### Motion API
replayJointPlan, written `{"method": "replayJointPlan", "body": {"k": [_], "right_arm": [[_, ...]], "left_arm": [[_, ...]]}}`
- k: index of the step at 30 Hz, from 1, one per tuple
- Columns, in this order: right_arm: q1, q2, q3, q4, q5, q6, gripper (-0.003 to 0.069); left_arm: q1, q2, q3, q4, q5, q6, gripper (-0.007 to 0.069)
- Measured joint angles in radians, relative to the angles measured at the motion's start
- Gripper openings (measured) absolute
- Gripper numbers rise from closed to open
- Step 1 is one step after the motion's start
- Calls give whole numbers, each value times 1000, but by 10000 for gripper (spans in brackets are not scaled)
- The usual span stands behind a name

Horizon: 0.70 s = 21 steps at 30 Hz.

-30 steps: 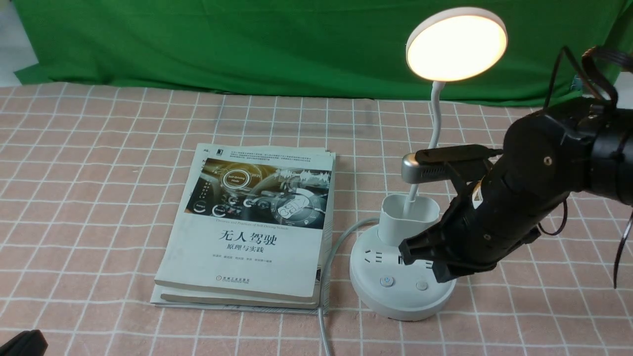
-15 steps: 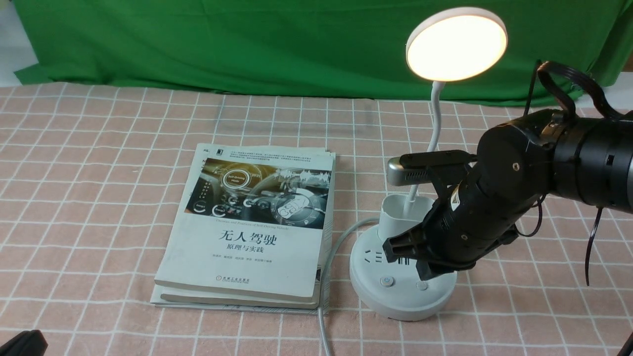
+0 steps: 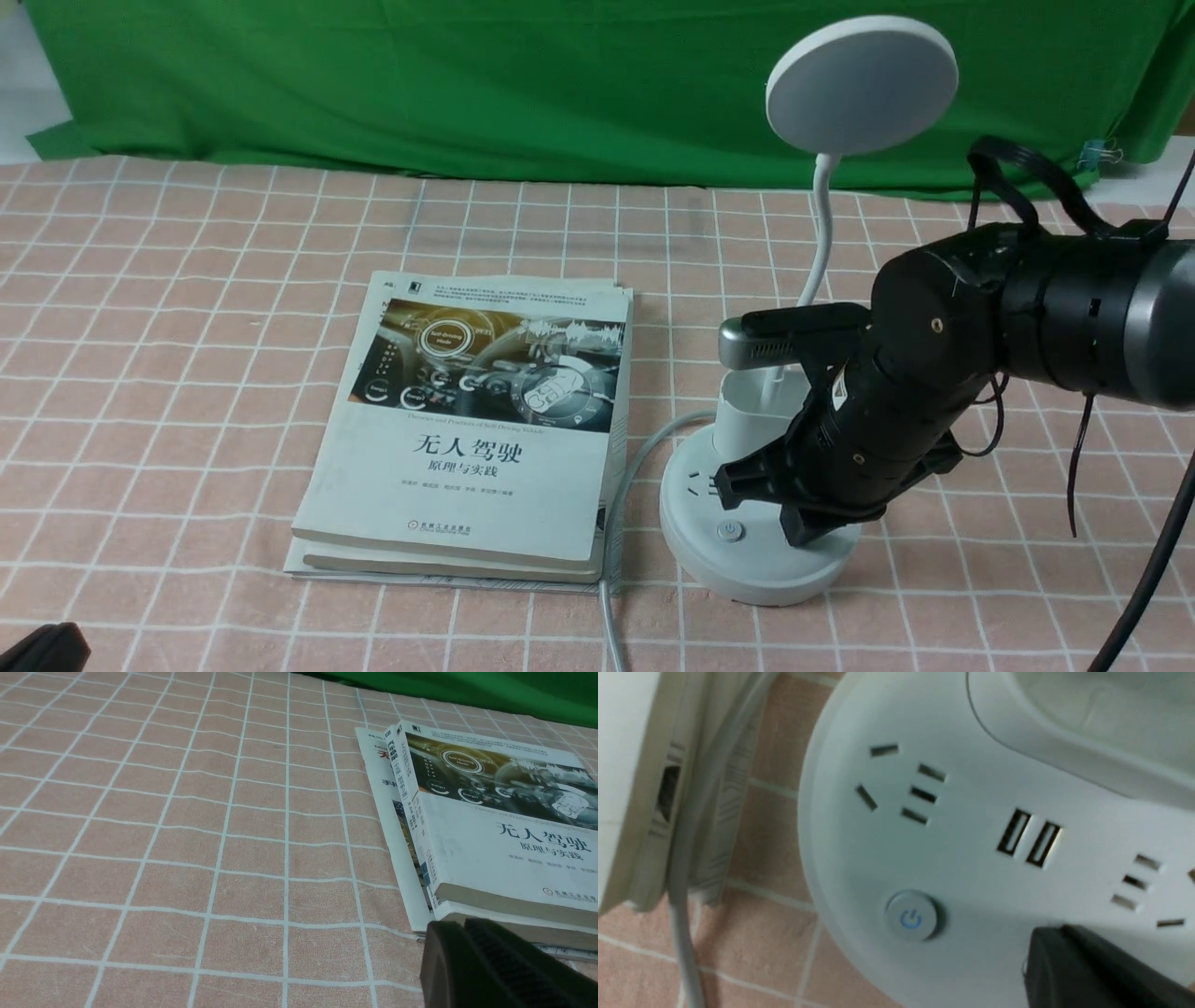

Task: Turn off the table lamp on the pink coffee tablecloth by hand.
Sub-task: 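Press the power button on the lamp base to turn the lamp off with the right gripper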

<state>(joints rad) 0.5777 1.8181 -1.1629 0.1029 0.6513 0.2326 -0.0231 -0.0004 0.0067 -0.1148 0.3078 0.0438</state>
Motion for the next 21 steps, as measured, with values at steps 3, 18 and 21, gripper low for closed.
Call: {"method": "replayJointPlan", "body": {"k": [3, 18, 21], "right_arm": [[0, 0, -2, 0, 3, -11, 48], [0, -64, 0, 0, 3, -15, 48], [0, -24, 0, 0, 3, -15, 48]], "left_arm": [[0, 0, 0, 0, 0, 0, 6], [0, 0, 0, 3, 0, 0, 6], [0, 0, 0, 3, 0, 0, 6]]}}
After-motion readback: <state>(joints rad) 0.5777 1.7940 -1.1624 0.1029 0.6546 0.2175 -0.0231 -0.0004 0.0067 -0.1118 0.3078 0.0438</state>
